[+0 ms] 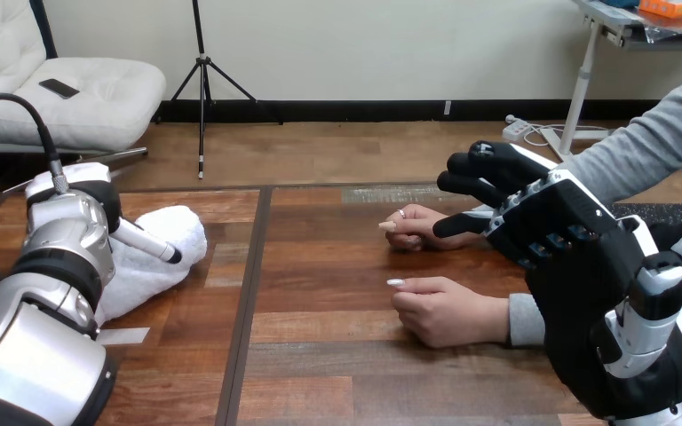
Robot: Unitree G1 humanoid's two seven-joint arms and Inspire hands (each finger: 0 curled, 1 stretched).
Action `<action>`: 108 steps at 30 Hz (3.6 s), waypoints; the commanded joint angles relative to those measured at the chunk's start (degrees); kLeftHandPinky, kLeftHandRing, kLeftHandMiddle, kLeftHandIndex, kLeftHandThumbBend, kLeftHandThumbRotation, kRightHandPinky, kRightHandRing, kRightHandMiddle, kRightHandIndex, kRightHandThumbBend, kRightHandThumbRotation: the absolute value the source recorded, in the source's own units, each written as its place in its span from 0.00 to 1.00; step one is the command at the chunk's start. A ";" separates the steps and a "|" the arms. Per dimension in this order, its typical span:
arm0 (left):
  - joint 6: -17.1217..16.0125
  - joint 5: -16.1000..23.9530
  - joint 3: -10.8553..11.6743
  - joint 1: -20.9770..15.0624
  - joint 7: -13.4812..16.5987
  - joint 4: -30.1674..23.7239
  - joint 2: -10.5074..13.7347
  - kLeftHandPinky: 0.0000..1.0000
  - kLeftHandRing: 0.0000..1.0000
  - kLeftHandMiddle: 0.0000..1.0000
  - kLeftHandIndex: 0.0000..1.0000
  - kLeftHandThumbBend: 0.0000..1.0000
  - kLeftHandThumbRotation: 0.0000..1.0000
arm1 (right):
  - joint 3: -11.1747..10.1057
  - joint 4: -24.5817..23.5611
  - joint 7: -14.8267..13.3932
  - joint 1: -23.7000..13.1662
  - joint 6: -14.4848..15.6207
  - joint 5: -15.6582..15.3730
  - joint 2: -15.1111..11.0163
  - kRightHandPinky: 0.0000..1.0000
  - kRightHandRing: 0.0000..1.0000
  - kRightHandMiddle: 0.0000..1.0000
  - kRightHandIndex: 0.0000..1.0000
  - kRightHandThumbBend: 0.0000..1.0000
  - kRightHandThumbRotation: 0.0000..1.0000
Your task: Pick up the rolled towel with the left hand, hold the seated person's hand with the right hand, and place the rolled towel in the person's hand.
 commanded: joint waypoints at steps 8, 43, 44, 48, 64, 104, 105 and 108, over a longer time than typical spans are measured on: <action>-0.06 -0.47 0.27 -0.94 -1.74 -0.09 -0.99 0.98 0.98 0.96 0.92 1.00 0.65 | -0.25 -2.51 -0.73 -2.06 -1.43 -0.36 0.62 0.64 0.80 0.80 0.78 0.90 0.96; -0.74 -0.88 0.70 -3.48 -3.12 -0.65 -1.38 0.81 0.92 0.96 0.97 1.00 0.70 | -0.05 -2.60 -0.47 -1.48 -1.29 0.36 0.47 0.64 0.80 0.81 0.78 0.89 0.94; -0.69 -0.93 0.75 -3.65 -3.25 -0.65 -1.40 0.78 0.92 0.96 0.97 1.00 0.70 | -0.04 -2.56 -0.47 -1.49 -1.29 0.33 0.48 0.64 0.80 0.81 0.78 0.89 0.94; -0.42 -0.76 0.51 -5.41 -5.76 -0.75 -1.54 0.67 0.89 0.95 0.97 1.00 0.71 | 0.10 -2.50 -0.45 -1.57 -0.91 0.44 0.42 0.64 0.81 0.81 0.78 0.89 0.95; -5.50 -0.23 -0.25 -10.33 -14.77 -2.65 0.17 0.73 0.91 0.94 0.91 0.99 0.77 | 0.20 -1.66 -0.78 -2.31 -1.24 -0.92 0.62 0.65 0.81 0.81 0.78 0.88 0.96; -4.37 -2.77 3.16 -8.95 -27.95 -23.59 6.83 0.95 0.98 0.99 0.97 0.93 0.68 | 0.60 0.23 -0.87 -4.34 1.14 -0.82 0.61 0.67 0.83 0.82 0.80 0.82 0.94; -3.80 -2.82 3.36 -8.80 -28.08 -24.29 6.94 0.95 0.98 0.99 0.97 0.93 0.68 | 0.64 0.30 -0.91 -4.40 1.09 -0.95 0.65 0.67 0.83 0.82 0.80 0.82 0.94; -2.82 -2.81 3.69 -8.38 -28.46 -25.69 7.17 0.96 0.99 1.00 0.98 0.93 0.66 | 0.70 0.40 -0.95 -4.48 1.01 -1.09 0.72 0.67 0.83 0.82 0.80 0.82 0.94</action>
